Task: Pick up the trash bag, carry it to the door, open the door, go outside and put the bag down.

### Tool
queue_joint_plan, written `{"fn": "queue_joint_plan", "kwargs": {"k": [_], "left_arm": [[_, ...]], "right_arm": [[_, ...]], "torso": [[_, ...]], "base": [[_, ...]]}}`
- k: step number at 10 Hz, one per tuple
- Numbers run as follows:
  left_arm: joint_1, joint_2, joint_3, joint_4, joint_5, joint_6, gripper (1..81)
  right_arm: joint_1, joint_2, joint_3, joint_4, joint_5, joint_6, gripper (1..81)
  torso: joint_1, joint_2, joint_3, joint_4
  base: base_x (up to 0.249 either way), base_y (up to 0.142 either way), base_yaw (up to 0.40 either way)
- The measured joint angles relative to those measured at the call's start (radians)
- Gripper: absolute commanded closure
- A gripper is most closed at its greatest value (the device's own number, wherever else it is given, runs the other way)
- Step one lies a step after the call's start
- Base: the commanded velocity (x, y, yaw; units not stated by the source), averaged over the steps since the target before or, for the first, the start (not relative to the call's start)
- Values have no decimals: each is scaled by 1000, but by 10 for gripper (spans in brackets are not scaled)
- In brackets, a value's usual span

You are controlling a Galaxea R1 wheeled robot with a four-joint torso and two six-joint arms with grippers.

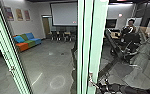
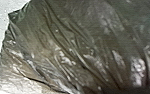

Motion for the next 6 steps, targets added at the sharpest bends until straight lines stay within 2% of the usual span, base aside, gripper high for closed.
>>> {"fn": "queue_joint_plan", "kwargs": {"k": [3, 6], "left_arm": [[10, 0, 0, 0, 5, 0, 811], [0, 0, 0, 0, 1, 0, 811]], "right_arm": [[6, -8, -2, 0, -39, -7, 10], [14, -13, -1, 11, -77, -8, 10]], "torso": [[-1, -1, 0, 0], [-1, 0, 0, 0]], "base": [[89, 0, 0], [0, 0, 0]]}}
